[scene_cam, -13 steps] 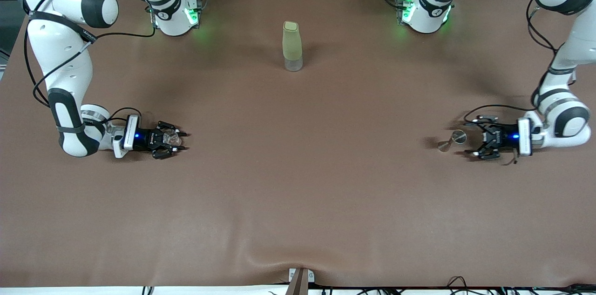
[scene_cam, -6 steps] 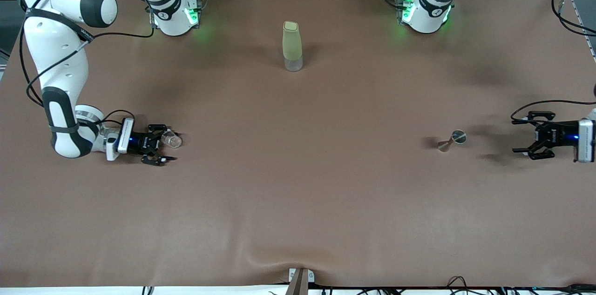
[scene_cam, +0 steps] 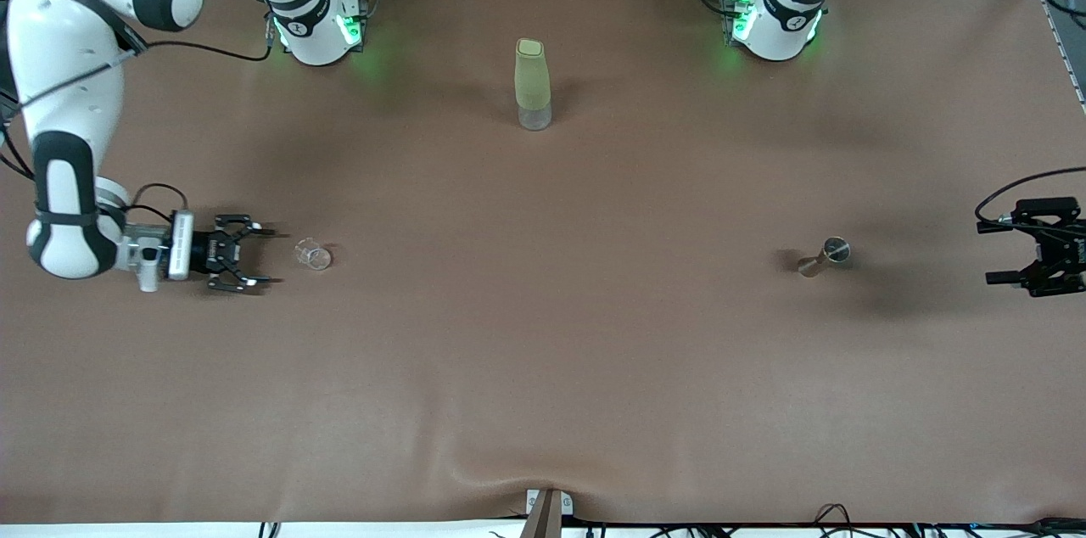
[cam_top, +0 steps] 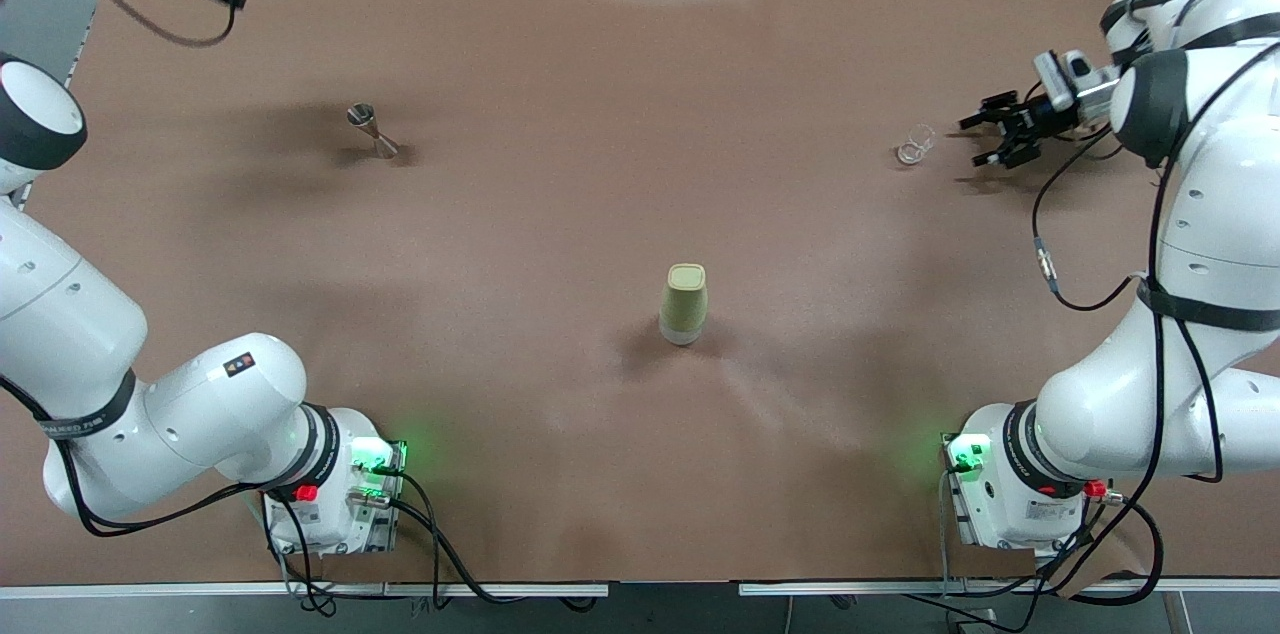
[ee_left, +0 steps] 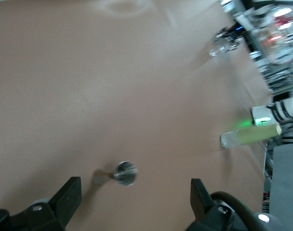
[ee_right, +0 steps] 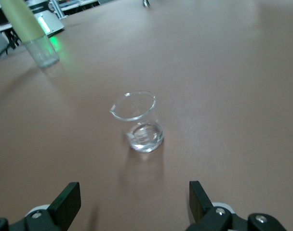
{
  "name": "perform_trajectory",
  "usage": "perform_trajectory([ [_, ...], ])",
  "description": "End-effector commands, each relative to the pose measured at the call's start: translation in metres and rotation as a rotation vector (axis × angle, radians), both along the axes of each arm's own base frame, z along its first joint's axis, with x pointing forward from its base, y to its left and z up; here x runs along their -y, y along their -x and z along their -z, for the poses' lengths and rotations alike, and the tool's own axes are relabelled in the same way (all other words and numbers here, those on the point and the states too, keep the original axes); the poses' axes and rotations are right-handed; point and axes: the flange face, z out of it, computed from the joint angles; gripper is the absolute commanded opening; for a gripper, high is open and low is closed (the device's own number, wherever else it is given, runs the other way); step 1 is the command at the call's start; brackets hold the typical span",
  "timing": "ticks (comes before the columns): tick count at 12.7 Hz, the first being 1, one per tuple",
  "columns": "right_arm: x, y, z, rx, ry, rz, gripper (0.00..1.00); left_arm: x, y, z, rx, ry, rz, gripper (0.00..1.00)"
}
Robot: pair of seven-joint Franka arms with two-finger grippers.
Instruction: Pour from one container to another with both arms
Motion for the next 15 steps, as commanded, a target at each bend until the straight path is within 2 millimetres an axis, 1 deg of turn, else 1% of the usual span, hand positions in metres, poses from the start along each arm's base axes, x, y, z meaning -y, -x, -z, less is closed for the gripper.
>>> perform_trajectory([
  [1, 0.003, -0.003, -0.095, -0.236, 0.168, 0.130, 1.00, 0.079, 0.006, -0.075, -0.066, -0.271, -0.087, 1.00],
  [2, 0.004, -0.004, -0.129, -0.331, 0.227, 0.206, 1.00, 0.118, 0.007, -0.097, -0.081, -0.389, -0.133, 1.00],
  [3, 0.003, -0.003, -0.160, -0.394, 0.283, 0.267, 1.00, 0.156, 0.010, -0.114, -0.106, -0.485, -0.187, 1.00],
  [5, -0.011, -0.004, -0.208, -0.505, 0.344, 0.388, 1.00, 0.233, 0.017, -0.129, -0.150, -0.602, -0.284, 1.00],
  [6, -0.014, -0.003, -0.229, -0.559, 0.388, 0.450, 1.00, 0.267, 0.022, -0.130, -0.176, -0.662, -0.349, 1.00],
  [7, -0.020, -0.003, -0.255, -0.599, 0.428, 0.520, 1.00, 0.290, 0.025, -0.129, -0.183, -0.719, -0.394, 1.00],
  [8, -0.031, -0.005, -0.276, -0.638, 0.471, 0.579, 1.00, 0.305, 0.027, -0.127, -0.170, -0.767, -0.401, 1.00],
  [9, -0.042, -0.006, -0.297, -0.660, 0.515, 0.628, 1.00, 0.307, 0.028, -0.128, -0.155, -0.790, -0.398, 1.00],
  [11, -0.068, -0.004, -0.336, -0.693, 0.575, 0.724, 1.00, 0.288, 0.025, -0.128, -0.161, -0.794, -0.422, 1.00],
  [12, -0.081, -0.005, -0.356, -0.698, 0.609, 0.774, 1.00, 0.268, 0.022, -0.129, -0.171, -0.792, -0.448, 1.00],
  [13, -0.092, -0.006, -0.375, -0.695, 0.631, 0.822, 1.00, 0.243, 0.020, -0.130, -0.185, -0.790, -0.486, 1.00],
  [14, -0.103, -0.007, -0.392, -0.678, 0.660, 0.853, 1.00, 0.234, 0.023, -0.139, -0.180, -0.784, -0.503, 1.00],
  [15, -0.110, -0.006, -0.407, -0.662, 0.693, 0.893, 1.00, 0.225, 0.026, -0.149, -0.169, -0.773, -0.519, 1.00],
])
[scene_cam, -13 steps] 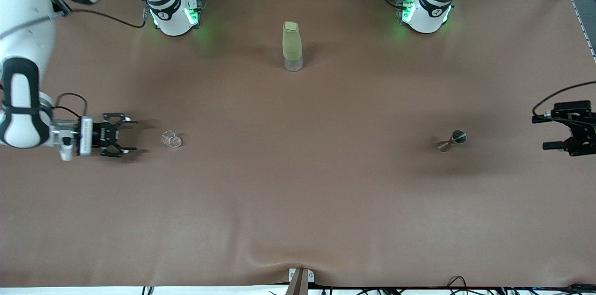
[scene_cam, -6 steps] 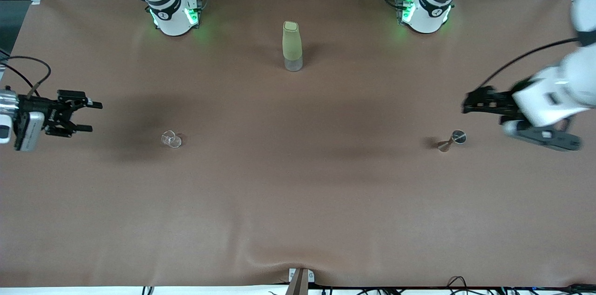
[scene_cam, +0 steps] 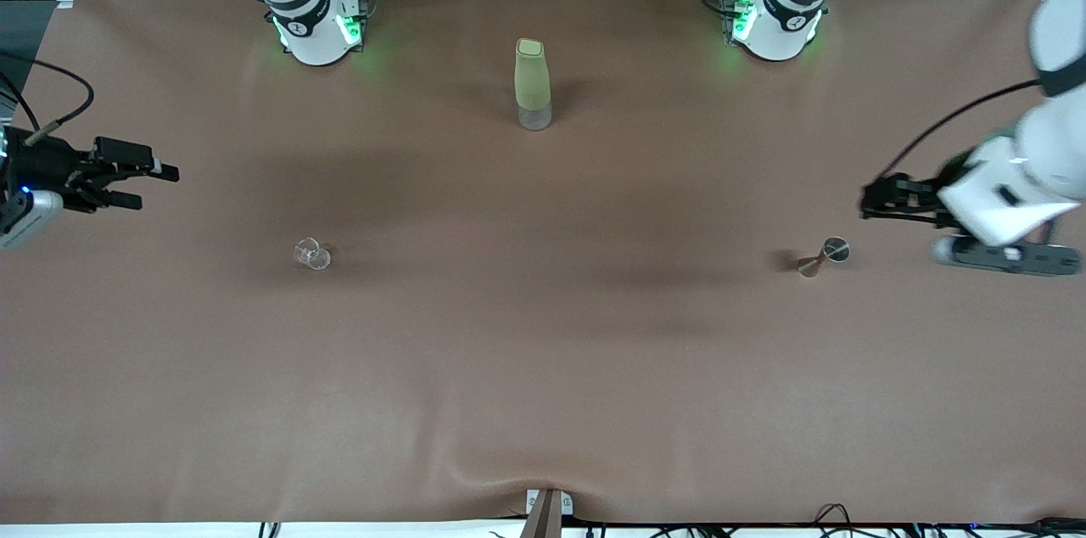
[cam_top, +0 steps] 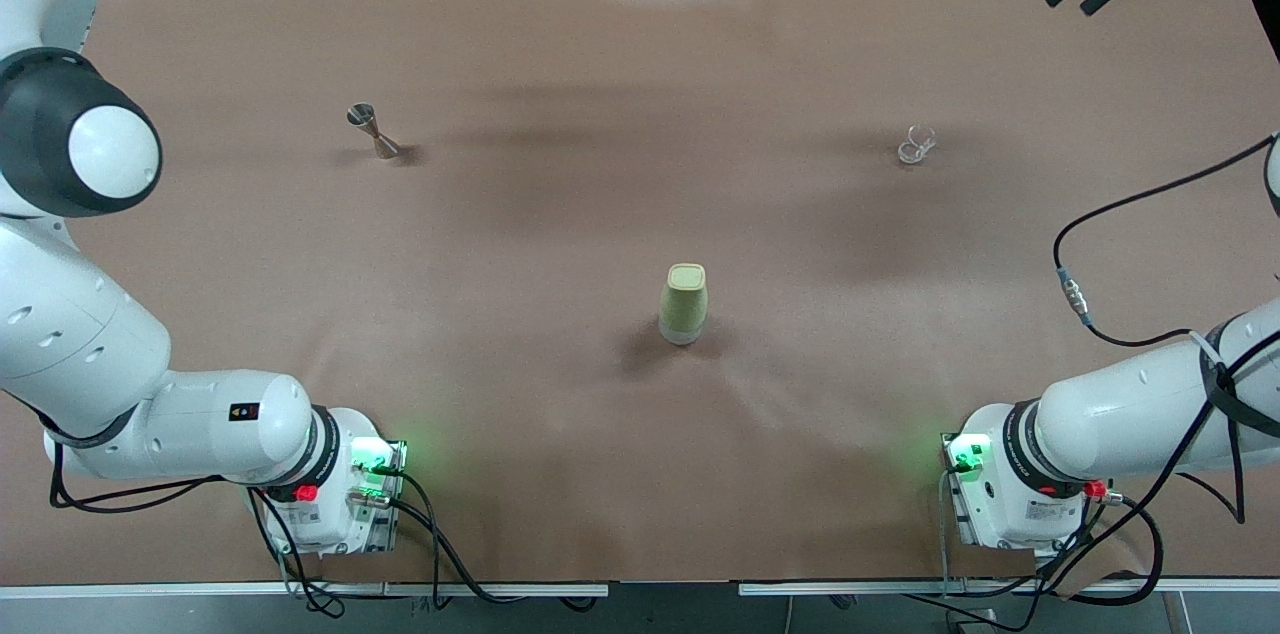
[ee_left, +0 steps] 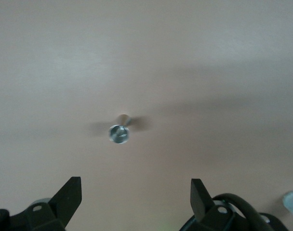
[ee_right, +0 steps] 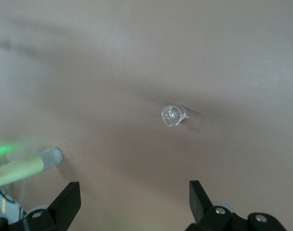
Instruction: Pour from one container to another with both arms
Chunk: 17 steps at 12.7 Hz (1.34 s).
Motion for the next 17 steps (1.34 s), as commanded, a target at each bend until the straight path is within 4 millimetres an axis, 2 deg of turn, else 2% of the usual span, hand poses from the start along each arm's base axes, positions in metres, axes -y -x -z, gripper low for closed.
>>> perform_trajectory([
  [1, -0.018, 0.002, -0.043, 0.014, 0.130, 0.069, 1.00, -0.023, 0.019, -0.038, 0.064, -0.002, -0.037, 1.00],
  [3, -0.028, 0.002, -0.064, -0.005, 0.179, 0.090, 1.00, -0.019, 0.034, -0.063, 0.093, -0.011, -0.049, 1.00],
  [6, -0.034, 0.000, -0.076, 0.009, 0.206, 0.112, 1.00, -0.027, 0.053, -0.074, 0.092, -0.022, -0.075, 1.00],
  [8, -0.032, -0.001, -0.084, 0.022, 0.234, 0.118, 1.00, -0.010, 0.074, -0.073, 0.082, -0.036, -0.104, 1.00],
  [10, -0.028, -0.002, -0.097, 0.043, 0.287, 0.142, 1.00, 0.001, 0.083, -0.075, 0.083, -0.045, -0.170, 1.00],
  [13, -0.034, -0.005, -0.098, 0.051, 0.309, 0.139, 1.00, -0.003, 0.106, -0.064, 0.117, -0.052, -0.183, 1.00],
  [17, -0.045, -0.011, -0.106, 0.043, 0.335, 0.232, 1.00, -0.020, 0.106, -0.065, 0.124, -0.049, -0.192, 1.00],
])
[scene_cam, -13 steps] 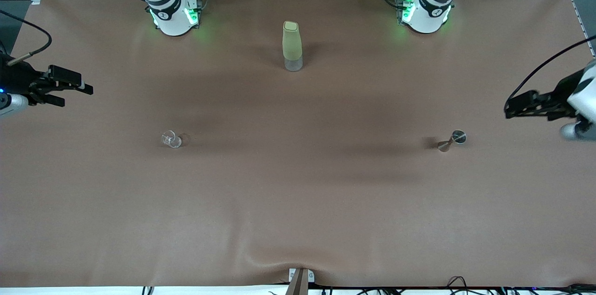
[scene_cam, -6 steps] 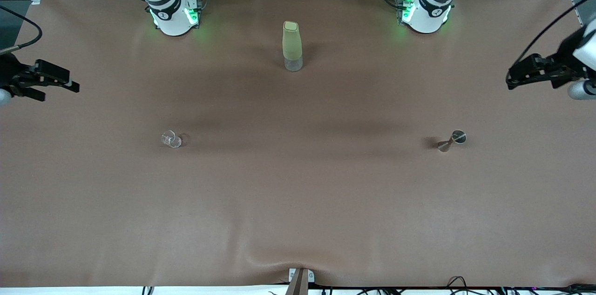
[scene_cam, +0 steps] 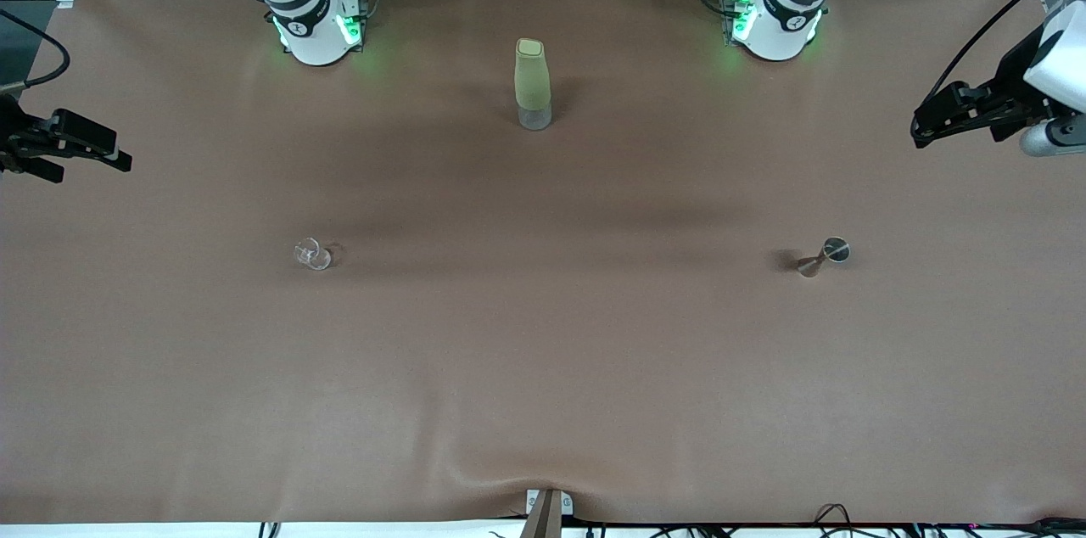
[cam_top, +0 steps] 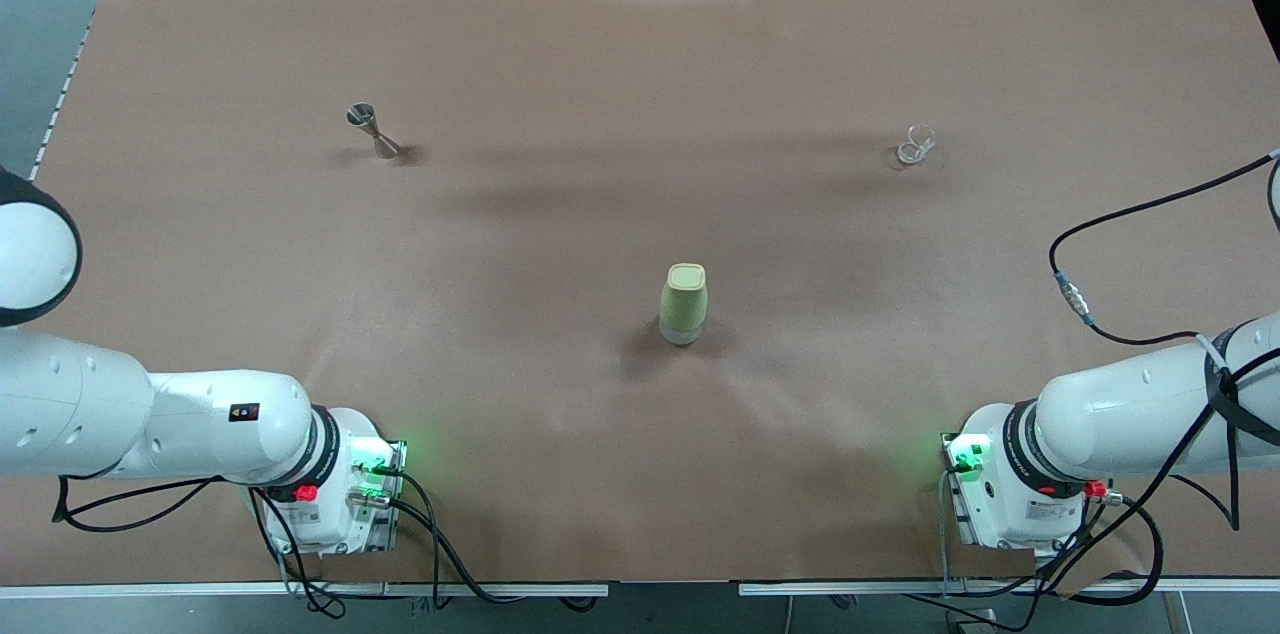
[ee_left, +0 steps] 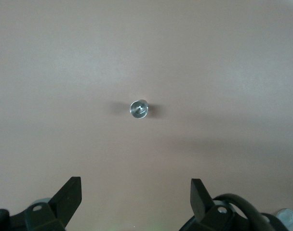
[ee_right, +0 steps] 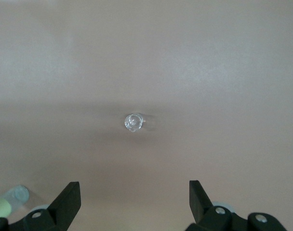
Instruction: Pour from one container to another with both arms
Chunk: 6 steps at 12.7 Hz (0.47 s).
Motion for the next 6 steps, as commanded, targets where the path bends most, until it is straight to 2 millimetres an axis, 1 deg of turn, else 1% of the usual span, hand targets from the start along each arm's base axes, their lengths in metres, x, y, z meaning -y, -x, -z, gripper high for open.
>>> perform_trajectory([
  [1, -0.004, -0.007, -0.007, 0.000, 0.033, 0.038, 1.00, -0.006, 0.007, -0.002, 0.021, 0.005, -0.006, 1.00],
  [2, -0.004, -0.007, -0.007, -0.001, 0.033, 0.042, 1.00, -0.007, 0.007, -0.002, 0.019, 0.007, -0.007, 1.00],
  [4, -0.018, -0.008, -0.007, -0.010, 0.046, 0.105, 1.00, -0.013, 0.001, -0.002, 0.018, 0.009, -0.013, 1.00],
  [6, -0.022, -0.008, -0.007, -0.010, 0.052, 0.107, 1.00, -0.015, -0.009, 0.000, -0.001, 0.008, -0.017, 1.00],
])
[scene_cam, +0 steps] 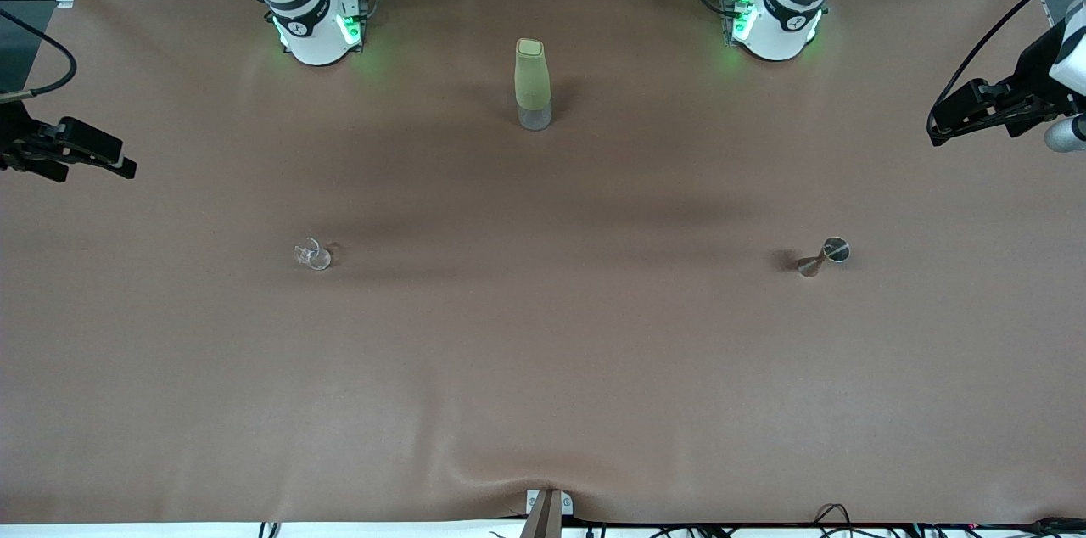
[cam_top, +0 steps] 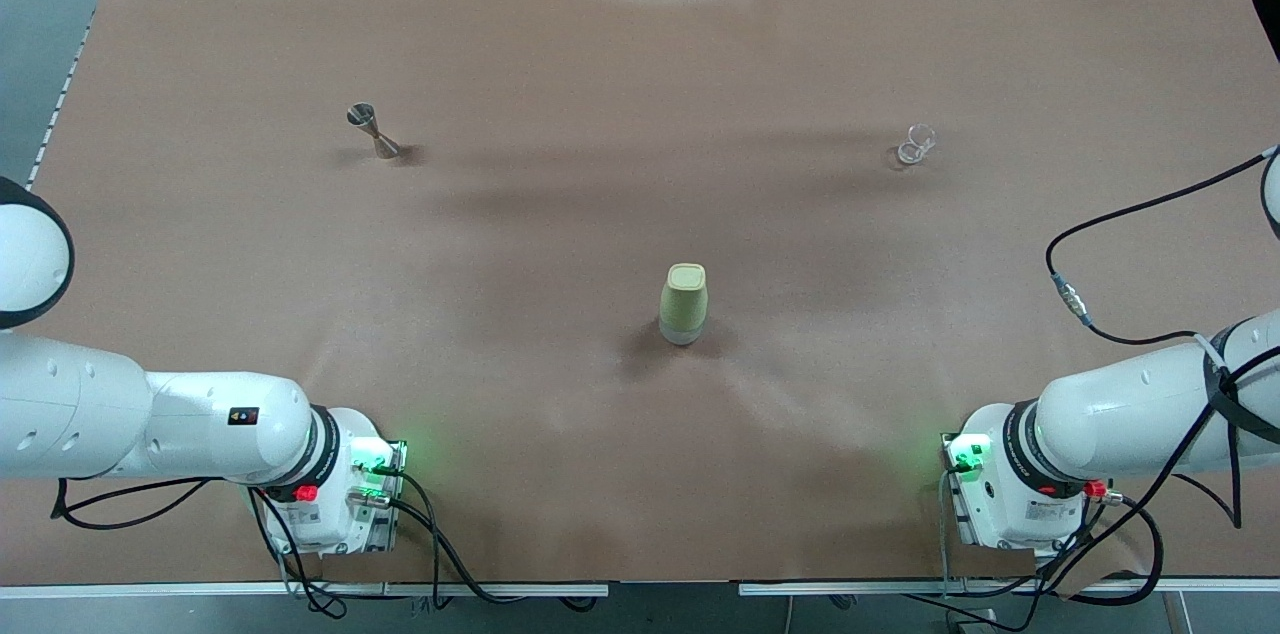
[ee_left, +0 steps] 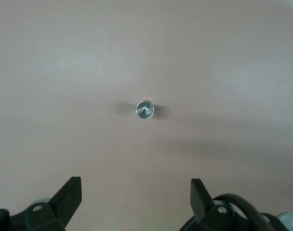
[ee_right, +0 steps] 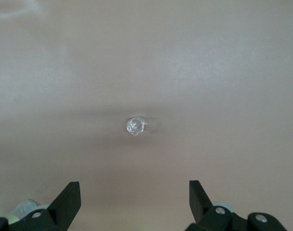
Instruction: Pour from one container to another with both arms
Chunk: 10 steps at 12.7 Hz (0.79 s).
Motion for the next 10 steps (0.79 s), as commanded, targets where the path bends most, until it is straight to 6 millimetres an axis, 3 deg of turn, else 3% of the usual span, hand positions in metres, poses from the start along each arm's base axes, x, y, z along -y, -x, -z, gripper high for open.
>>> perform_trajectory([
  [1, -0.007, -0.004, -0.005, -0.004, 0.037, 0.021, 1.00, -0.001, -0.010, -0.001, -0.011, 0.002, 0.003, 1.00],
  [3, -0.012, -0.003, -0.005, -0.009, 0.090, 0.042, 1.00, -0.003, -0.010, -0.003, -0.010, 0.000, 0.000, 1.00],
  [10, 0.015, 0.007, -0.016, 0.012, 0.075, 0.028, 1.00, 0.000, -0.011, -0.002, -0.008, -0.005, 0.000, 1.00],
])
